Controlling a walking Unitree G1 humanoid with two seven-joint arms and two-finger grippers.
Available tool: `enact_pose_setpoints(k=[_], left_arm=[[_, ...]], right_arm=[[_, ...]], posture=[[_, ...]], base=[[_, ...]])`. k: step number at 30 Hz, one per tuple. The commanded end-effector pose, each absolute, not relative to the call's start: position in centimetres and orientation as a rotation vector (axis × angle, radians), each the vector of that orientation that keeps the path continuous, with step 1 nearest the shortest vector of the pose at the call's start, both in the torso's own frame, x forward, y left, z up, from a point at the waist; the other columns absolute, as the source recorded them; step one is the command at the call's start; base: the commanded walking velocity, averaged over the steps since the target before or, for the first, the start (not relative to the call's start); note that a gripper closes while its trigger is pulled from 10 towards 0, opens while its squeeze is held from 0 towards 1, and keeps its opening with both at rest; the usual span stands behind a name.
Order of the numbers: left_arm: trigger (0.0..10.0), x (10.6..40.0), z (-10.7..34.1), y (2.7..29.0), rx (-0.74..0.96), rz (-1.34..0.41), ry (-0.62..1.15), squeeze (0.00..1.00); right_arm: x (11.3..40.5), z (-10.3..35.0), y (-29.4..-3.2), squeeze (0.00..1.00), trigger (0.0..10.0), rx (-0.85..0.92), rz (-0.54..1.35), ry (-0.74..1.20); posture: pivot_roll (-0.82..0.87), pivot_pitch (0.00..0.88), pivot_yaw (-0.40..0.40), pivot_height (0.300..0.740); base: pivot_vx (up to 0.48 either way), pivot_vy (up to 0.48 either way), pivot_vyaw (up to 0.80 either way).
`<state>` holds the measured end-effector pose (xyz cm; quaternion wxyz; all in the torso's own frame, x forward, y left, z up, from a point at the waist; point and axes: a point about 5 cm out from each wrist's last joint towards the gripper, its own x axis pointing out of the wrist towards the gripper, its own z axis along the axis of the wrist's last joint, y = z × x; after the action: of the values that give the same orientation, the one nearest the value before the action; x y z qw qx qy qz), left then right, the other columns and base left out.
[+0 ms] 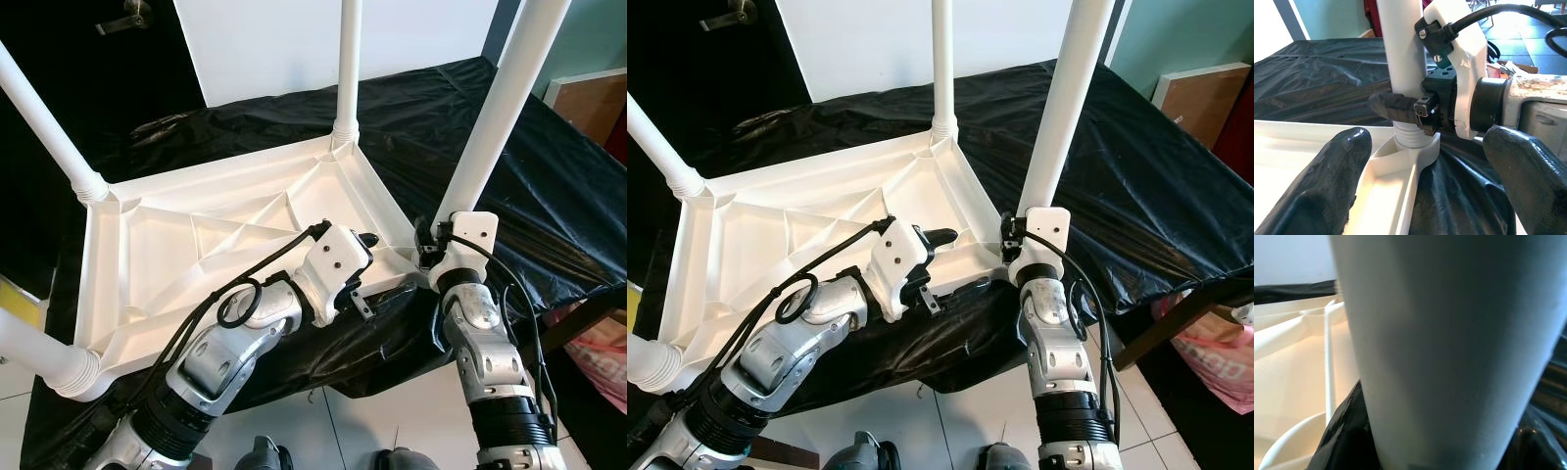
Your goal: Building children table
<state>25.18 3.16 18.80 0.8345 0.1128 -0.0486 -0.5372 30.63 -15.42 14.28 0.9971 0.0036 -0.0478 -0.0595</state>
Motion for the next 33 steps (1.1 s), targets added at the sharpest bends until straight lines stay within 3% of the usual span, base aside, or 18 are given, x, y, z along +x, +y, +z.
enact_pose_setpoints(k=[1,21,22,23,24,33], left_arm=[[10.0,24.8,18.2,3.1,0.253,-1.225,-0.078,0.00],[10.0,25.1,18.3,3.1,0.267,-1.230,-0.089,0.00],[10.0,25.1,18.3,3.1,0.268,-1.228,-0.090,0.00],[10.0,25.1,18.3,3.1,0.268,-1.228,-0.090,0.00],[10.0,25.1,18.3,3.1,0.268,-1.228,-0.091,0.00],[10.0,25.2,18.4,3.2,0.270,-1.223,-0.095,0.00]], right_arm=[[29.8,11.9,-16.1,0.00,10.0,0.017,-0.235,0.016],[29.7,13.7,-15.0,0.00,10.0,0.064,-0.231,-0.069],[29.7,13.9,-15.0,0.27,10.0,0.070,-0.217,-0.087],[29.7,13.9,-15.0,0.27,10.0,0.070,-0.217,-0.087],[29.7,14.1,-15.1,1.00,10.0,0.074,-0.208,-0.100],[29.8,15.1,-15.6,1.00,10.0,0.072,-0.124,-0.161]], posture=[[-0.07,0.078,0.049,0.740],[-0.08,0.054,0.055,0.740],[-0.08,0.052,0.054,0.740],[-0.08,0.052,0.054,0.740],[-0.08,0.052,0.054,0.740],[-0.08,0.051,0.051,0.740]], base=[[0.000,0.000,0.00],[0.000,0.000,0.00],[0.000,0.000,0.00],[0.000,0.000,0.00],[0.000,0.000,0.00],[0.000,0.000,0.00]])
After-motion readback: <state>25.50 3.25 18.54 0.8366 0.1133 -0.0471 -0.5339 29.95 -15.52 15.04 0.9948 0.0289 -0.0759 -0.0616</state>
